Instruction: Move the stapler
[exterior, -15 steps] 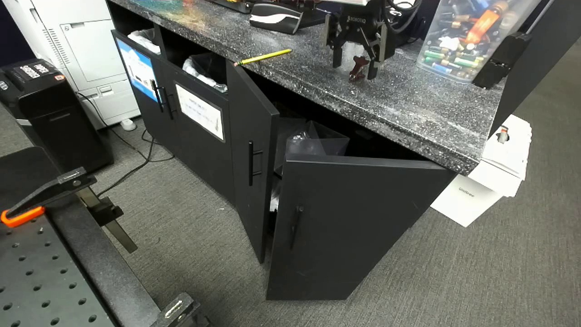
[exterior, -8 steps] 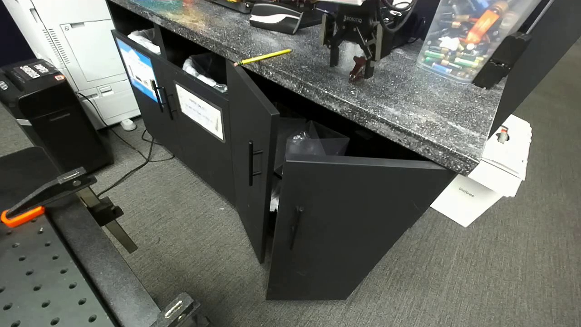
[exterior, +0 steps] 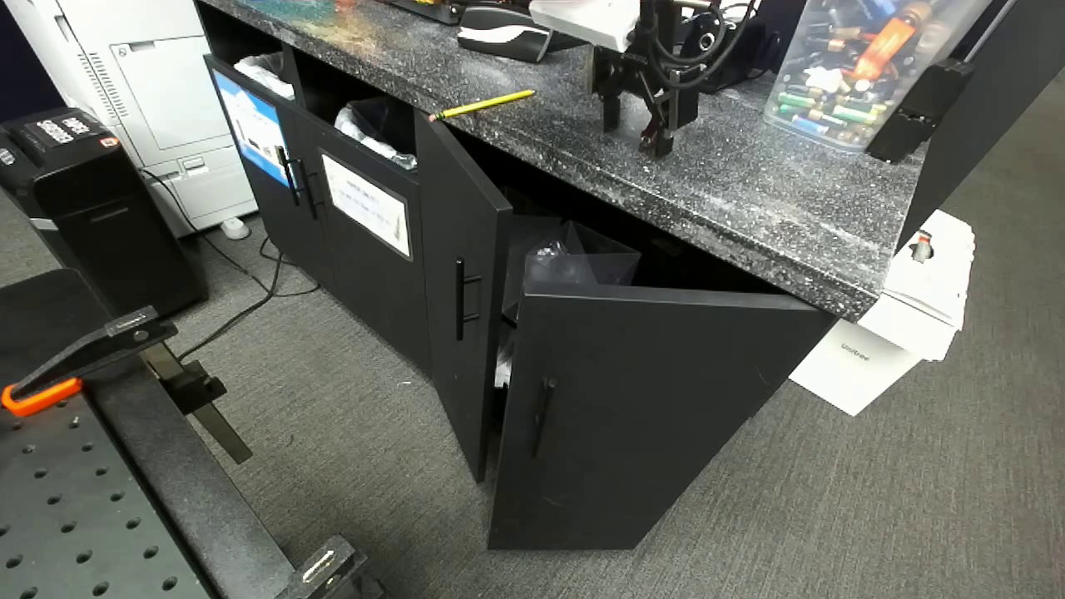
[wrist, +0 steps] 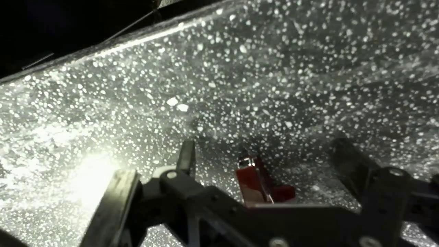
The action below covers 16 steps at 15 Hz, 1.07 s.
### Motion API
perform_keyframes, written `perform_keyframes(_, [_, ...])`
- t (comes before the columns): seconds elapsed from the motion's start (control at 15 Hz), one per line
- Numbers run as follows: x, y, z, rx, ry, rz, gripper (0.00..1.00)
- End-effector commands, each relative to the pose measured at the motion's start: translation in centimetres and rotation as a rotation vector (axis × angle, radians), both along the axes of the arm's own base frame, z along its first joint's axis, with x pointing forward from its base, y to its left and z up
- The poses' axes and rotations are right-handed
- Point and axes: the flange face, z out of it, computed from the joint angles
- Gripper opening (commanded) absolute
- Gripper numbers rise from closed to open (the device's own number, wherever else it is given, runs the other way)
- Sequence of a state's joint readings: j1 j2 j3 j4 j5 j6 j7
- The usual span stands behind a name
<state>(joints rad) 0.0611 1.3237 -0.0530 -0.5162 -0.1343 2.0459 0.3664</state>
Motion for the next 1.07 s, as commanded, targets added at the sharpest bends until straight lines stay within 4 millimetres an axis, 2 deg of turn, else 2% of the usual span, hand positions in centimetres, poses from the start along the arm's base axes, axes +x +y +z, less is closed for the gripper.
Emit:
perform_keyframes(0.0, [0.6,0.5,0.1,-0.013,-0.096,-0.059,1.00])
perform_keyframes(0.07, [0.7,0.5,0.1,-0.018,-0.108,-0.071,1.00])
perform_keyframes(0.13, [0.8,0.4,0.0,-0.025,-0.125,-0.087,0.83])
perform_keyframes(0.2, [0.8,0.3,0.0,-0.037,-0.139,-0.099,0.72])
perform_keyframes(0.73, [1.0,0.7,0.8,-0.085,-0.174,-0.115,0.12])
perform_keyframes(0.8, [1.0,0.7,0.9,-0.079,-0.171,-0.112,0.06])
perform_keyframes(1.0, [1.3,0.1,2.3,-0.073,-0.203,-0.125,0.07])
